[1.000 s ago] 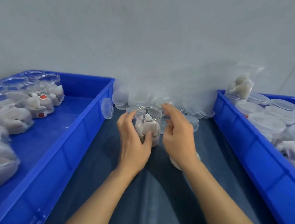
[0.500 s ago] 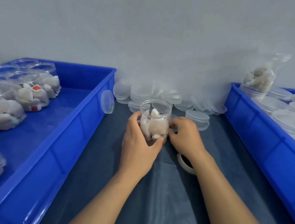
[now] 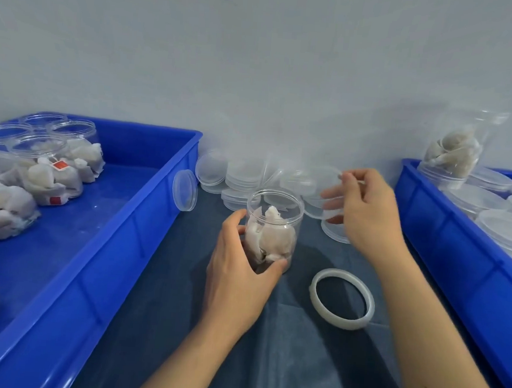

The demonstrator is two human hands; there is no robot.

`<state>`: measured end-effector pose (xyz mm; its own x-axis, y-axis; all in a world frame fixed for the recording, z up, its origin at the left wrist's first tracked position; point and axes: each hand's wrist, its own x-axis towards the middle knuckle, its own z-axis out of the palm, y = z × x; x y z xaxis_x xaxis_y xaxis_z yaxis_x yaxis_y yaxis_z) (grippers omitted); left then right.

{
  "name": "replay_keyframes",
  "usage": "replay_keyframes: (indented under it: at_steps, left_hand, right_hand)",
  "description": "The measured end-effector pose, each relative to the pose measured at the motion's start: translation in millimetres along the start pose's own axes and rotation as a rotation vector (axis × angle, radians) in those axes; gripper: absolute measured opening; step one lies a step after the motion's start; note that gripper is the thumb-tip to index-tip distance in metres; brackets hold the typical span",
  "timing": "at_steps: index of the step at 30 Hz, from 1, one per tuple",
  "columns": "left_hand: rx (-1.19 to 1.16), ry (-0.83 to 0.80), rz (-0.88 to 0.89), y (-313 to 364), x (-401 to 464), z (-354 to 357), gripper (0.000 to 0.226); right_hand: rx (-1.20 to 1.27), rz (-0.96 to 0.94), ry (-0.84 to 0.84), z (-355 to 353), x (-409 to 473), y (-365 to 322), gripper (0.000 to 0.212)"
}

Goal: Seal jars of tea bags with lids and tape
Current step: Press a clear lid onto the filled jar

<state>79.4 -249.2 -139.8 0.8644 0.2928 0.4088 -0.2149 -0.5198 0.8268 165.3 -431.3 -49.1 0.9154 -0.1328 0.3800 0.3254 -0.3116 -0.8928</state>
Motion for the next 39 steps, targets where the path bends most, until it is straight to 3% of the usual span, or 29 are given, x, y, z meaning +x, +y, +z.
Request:
replay_keyframes:
  at_steps: [5, 15, 20, 26, 33, 39]
  left_hand:
    - [0.039, -0.040, 0.060, 4.3, -2.8, -1.6, 0.095]
    - [0.145, -0.069, 0.208, 4.1, -5.3, 0.1, 0.098]
    - [0.146, -0.067, 0.216, 4.0, -5.3, 0.2, 0.098]
    - [0.140, -0.054, 0.213, 3.4, -6.5, 0.4, 0.102]
    - [0.095, -0.033, 0.170, 4.6, -6.5, -2.5, 0.096]
    - [0.023, -0.056, 0.102, 4.5, -6.2, -2.6, 0.083]
  right_hand:
    - [0.157, -0.025, 0.077, -15.1, 6.1, -21.6, 0.023]
    - [-0.151, 0.100, -0.176, -9.2, -0.1, -22.0, 0.035]
    - [-0.295, 0.046, -0.186, -8.4, 2.5, -14.8, 0.028]
    - [-0.249, 0.015, -0.199, -8.2, -0.1, -20.3, 0.017]
    - [-0.253, -0.002, -0.544, -14.3, -11.4, -32.6, 0.041]
    - [-0.316, -0.056, -0.536, -10.0, -14.4, -35.6, 0.039]
